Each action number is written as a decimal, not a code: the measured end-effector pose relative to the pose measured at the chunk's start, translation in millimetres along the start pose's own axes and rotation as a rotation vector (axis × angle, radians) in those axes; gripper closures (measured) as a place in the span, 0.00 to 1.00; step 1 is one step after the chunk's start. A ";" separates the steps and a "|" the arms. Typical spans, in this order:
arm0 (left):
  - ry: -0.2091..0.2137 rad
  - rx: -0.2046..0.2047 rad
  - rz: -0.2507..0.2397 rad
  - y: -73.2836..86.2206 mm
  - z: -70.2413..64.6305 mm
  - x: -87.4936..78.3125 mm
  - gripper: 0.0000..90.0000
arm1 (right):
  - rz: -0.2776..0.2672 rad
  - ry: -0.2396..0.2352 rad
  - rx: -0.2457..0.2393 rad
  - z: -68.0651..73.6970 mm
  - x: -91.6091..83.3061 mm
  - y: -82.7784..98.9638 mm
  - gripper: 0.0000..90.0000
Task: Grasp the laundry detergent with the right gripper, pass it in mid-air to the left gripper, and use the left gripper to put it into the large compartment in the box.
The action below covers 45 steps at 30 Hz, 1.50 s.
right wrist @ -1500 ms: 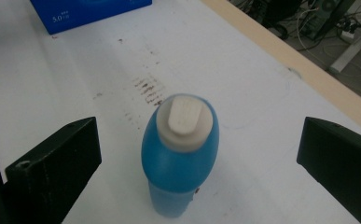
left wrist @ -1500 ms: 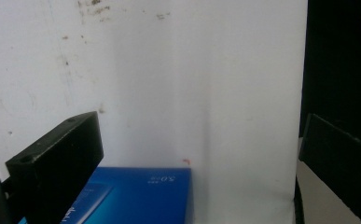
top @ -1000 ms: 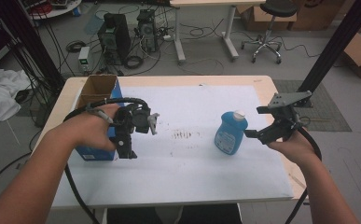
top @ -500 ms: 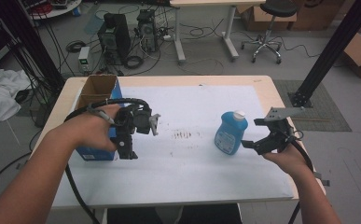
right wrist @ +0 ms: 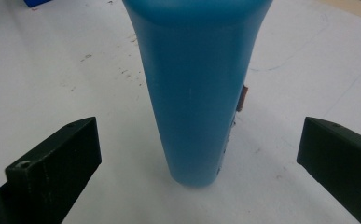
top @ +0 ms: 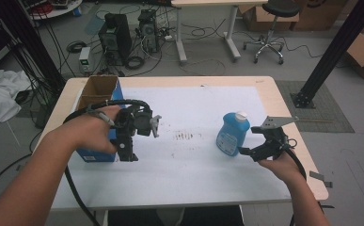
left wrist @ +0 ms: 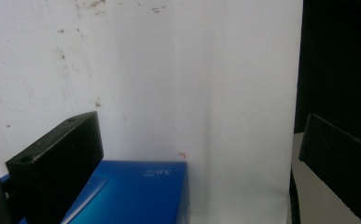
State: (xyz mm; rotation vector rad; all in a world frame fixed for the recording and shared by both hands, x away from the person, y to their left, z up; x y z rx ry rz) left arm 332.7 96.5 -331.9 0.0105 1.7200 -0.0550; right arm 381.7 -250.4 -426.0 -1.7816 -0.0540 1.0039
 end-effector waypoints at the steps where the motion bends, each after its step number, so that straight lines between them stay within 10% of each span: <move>1: 0.001 -0.001 -0.001 0.1 -0.3 0.0 0.00 | -0.003 0.000 0.000 0.6 1.7 0.7 0.00; 45: -0.006 -0.004 0.000 2.0 -3.3 0.6 0.00 | -0.171 0.050 0.106 12.5 49.7 2.7 0.00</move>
Point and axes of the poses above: each handheld gripper's, and its own axes: x roughly forward along the jaws, y roughly out of its underside, z roughly to its left, the point moved 8 cm from there along x, roughly forward along the jaws, and after that the axes turned 15 degrees about y, right-handed, at the moved point
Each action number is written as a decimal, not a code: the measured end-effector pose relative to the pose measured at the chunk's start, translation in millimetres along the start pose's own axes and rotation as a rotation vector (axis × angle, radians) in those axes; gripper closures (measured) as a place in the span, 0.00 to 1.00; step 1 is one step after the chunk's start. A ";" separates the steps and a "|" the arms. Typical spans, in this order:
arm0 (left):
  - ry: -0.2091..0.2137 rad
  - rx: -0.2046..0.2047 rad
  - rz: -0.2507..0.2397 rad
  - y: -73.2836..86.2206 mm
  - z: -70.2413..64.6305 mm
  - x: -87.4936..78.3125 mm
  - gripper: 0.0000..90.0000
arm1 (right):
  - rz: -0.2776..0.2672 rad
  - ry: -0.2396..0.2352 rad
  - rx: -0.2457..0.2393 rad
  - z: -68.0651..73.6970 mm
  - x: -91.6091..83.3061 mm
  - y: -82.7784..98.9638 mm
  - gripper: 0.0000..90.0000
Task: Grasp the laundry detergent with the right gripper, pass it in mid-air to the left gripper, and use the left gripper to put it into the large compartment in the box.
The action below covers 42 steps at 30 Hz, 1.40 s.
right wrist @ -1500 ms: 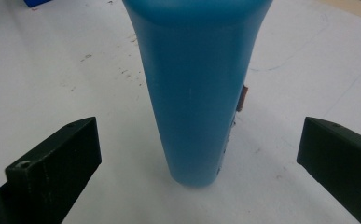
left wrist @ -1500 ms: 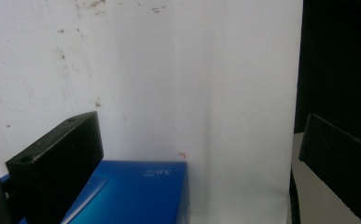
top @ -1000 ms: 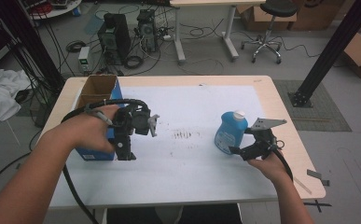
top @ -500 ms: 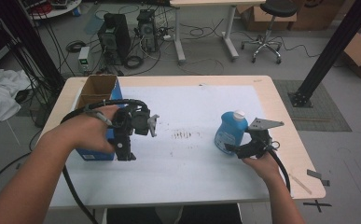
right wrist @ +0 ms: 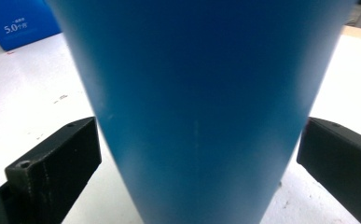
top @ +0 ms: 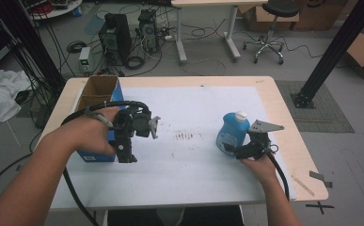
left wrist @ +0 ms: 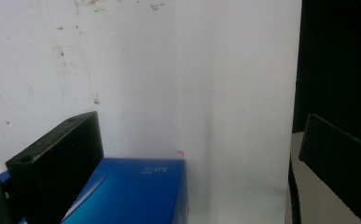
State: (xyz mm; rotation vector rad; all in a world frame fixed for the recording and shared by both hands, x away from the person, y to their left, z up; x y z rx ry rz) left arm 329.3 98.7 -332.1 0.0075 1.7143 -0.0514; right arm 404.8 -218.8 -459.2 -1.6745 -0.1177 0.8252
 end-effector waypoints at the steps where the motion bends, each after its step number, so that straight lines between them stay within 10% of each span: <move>1: 0.000 0.000 0.001 0.1 0.1 0.0 0.00 | -0.004 0.003 0.008 -0.1 1.0 -0.3 0.00; 42: 0.001 -0.007 0.006 -0.1 1.4 2.2 0.00 | -0.074 0.030 0.030 1.4 2.1 -3.3 0.17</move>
Point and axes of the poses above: each handheld gripper's, and its own axes: x roughly forward along the jaws, y roughly out of its underside, z roughly to its left, the point moved 8 cm from there along x, roughly forward along the jaws, and after that the axes turned 15 degrees about y, right-handed, at the moved point
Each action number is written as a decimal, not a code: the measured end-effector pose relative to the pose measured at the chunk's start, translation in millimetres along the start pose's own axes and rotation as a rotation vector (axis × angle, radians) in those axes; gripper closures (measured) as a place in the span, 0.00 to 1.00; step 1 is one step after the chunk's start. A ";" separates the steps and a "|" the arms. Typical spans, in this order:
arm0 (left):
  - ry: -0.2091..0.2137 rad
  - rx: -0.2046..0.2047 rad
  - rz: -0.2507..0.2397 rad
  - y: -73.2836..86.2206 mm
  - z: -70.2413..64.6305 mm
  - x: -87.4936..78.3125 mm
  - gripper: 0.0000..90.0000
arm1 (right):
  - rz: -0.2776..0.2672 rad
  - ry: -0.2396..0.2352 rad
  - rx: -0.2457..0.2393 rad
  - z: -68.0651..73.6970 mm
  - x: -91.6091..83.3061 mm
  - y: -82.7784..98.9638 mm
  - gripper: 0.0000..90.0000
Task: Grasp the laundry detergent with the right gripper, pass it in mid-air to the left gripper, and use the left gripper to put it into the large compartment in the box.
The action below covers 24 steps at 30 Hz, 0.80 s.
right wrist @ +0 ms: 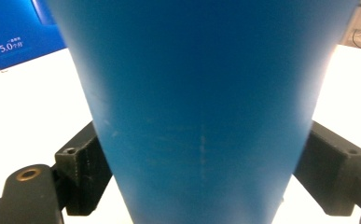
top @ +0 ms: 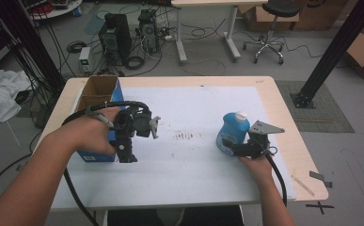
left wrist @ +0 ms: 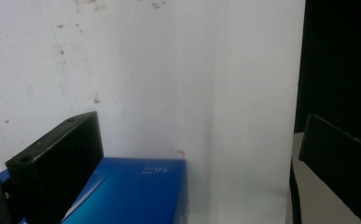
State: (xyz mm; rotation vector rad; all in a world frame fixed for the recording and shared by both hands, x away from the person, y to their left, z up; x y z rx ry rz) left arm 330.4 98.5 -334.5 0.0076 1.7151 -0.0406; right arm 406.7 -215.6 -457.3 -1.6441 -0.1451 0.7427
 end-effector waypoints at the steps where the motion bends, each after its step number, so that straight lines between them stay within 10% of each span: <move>1: 0.001 0.000 0.002 0.0 -0.1 0.2 0.00 | -0.003 0.004 -0.004 0.2 0.0 -0.2 0.18; 24: 0.001 -0.005 -0.001 1.3 -0.5 0.4 0.00 | -0.038 0.021 -0.023 3.3 -0.3 -1.1 0.39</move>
Point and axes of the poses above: each handheld gripper's, and its own axes: x roughly forward along the jaws, y roughly out of its underside, z roughly to its left, the point moved 8 cm from there along x, roughly forward along the jaws, and after that the axes turned 15 degrees about y, right-handed, at the moved point
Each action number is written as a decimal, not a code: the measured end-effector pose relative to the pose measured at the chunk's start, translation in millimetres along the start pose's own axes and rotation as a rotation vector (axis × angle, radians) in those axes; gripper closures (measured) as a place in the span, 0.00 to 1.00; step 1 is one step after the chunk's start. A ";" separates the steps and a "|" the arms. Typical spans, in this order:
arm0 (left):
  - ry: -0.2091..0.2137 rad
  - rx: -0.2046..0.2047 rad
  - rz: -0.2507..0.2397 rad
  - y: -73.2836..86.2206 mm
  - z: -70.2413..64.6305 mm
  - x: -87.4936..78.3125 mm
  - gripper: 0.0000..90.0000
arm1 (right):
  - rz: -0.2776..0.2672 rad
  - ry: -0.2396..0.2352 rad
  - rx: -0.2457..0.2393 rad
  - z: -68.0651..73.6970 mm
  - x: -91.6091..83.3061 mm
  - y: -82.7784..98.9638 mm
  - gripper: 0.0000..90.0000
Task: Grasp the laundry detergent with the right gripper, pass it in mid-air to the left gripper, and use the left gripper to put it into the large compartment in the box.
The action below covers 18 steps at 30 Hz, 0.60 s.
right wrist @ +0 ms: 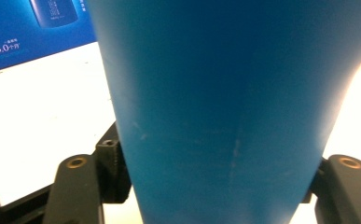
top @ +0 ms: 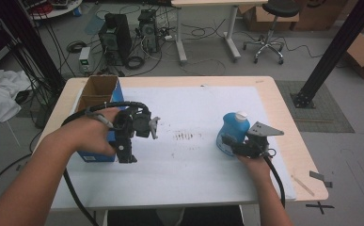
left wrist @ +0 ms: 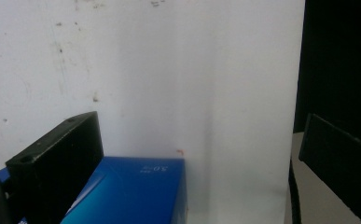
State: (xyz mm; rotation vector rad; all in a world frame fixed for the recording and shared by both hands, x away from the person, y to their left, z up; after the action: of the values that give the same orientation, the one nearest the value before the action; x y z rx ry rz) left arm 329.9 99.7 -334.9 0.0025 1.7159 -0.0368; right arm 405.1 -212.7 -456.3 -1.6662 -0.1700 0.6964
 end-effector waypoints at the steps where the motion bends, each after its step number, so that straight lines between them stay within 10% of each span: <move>1: 0.000 0.000 0.000 0.0 0.0 0.0 0.00 | 0.000 0.000 0.000 0.0 0.0 0.0 0.39; 18: 0.000 0.006 0.003 -3.5 0.6 1.1 0.00 | 0.006 0.019 -0.015 -0.2 0.2 -0.8 0.49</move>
State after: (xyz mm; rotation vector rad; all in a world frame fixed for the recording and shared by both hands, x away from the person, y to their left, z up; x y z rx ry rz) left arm 330.3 96.1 -336.0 0.0101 1.7162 -0.0399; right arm 405.5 -212.6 -455.6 -1.6878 -0.1570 0.6852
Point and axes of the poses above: each handheld gripper's, and its own axes: x roughly forward along the jaws, y roughly out of its underside, z roughly to its left, the point moved 8 cm from there along x, roughly forward along the jaws, and after that the axes turned 15 degrees about y, right-handed, at the moved point
